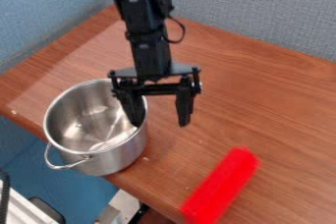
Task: Move the red object from the metal pot to the table
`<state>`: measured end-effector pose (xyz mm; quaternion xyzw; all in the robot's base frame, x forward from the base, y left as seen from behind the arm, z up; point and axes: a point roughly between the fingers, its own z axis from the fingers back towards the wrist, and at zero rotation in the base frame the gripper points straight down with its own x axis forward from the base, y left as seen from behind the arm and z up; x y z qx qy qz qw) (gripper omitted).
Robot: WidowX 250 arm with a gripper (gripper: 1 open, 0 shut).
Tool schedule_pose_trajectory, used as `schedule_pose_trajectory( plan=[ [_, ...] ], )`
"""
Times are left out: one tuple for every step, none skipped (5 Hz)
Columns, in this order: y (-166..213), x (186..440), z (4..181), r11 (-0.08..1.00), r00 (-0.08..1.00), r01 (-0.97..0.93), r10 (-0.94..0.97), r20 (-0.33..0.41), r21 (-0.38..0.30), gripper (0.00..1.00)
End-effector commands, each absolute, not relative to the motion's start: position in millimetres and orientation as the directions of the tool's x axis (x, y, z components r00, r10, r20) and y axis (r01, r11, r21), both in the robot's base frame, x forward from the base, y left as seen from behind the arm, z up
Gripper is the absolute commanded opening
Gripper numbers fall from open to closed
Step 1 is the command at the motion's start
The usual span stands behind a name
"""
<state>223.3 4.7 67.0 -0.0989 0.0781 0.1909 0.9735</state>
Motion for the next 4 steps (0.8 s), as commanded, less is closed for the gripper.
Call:
schedule_pose_trajectory(
  plan=[
    [0, 220, 71.5, 0.917, 0.927, -0.366, 0.343, -0.153, -0.160, 1.00],
    [5, 216, 82.1, 0.921, 0.930, -0.358, 0.337, -0.144, -0.154, 1.00],
    [11, 213, 88.1, 0.921, 0.932, -0.354, 0.334, -0.138, -0.160, 1.00],
    [1, 206, 92.7, 0.927, 0.942, -0.332, 0.319, -0.102, -0.172, 1.00]
  ],
)
